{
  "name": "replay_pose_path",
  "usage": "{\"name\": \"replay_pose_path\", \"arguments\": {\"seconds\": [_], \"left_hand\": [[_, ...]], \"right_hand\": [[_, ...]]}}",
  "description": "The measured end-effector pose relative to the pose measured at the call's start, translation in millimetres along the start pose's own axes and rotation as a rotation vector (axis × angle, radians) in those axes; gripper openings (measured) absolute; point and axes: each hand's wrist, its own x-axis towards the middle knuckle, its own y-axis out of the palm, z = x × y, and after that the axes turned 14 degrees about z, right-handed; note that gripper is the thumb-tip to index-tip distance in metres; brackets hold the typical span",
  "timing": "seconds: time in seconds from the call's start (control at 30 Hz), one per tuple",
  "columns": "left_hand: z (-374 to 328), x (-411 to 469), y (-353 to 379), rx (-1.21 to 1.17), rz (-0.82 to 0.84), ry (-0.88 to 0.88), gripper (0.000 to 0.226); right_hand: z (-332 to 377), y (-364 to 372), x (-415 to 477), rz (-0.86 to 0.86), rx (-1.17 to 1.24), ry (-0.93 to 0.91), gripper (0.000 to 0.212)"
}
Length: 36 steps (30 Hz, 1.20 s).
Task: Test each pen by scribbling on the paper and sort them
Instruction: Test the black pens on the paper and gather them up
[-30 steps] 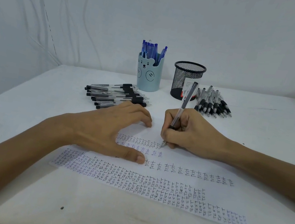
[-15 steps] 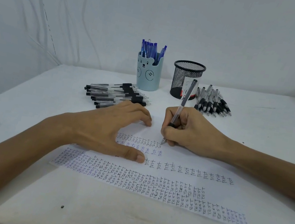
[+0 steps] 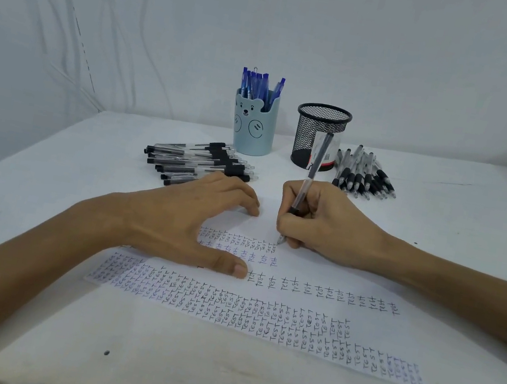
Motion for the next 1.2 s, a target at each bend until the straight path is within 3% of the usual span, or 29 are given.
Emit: {"name": "replay_pose_path", "arguments": {"seconds": [0.17,0.27,0.4,0.47,0.63,0.77,0.97,1.2], "left_hand": [[1,-3,-2,-0.017,-0.012,0.011,0.077],[5,-5,-3,0.006,-0.083,-0.01,0.057],[21,-6,-4,0.196,-0.292,-0.103,0.034],[29,-6,-3,0.238,-0.365,-0.181,0.024],[35,-6,-2,0.206,-0.441,-0.329,0.026],[38,-7,-3,0.182,-0.457,-0.362,0.026],[38,-8,-3,0.198,-0.433,-0.318,0.023],[38,-7,-4,0.097,-0.425,-0.322,0.014]], "right_hand": [[0,-6,7,-0.108,0.386,0.061,0.032],[-2,-8,8,-0.093,0.51,0.059,0.041],[-6,-8,6,-0.101,0.493,-0.038,0.018],[-5,-8,7,-0.141,0.568,-0.051,0.022],[3,-10,7,-0.177,0.739,0.022,0.027],[4,-11,7,-0.133,0.712,0.049,0.034],[7,-18,8,-0.21,0.536,0.063,0.041],[-9,-63,20,-0.519,0.218,0.138,0.037]]}}
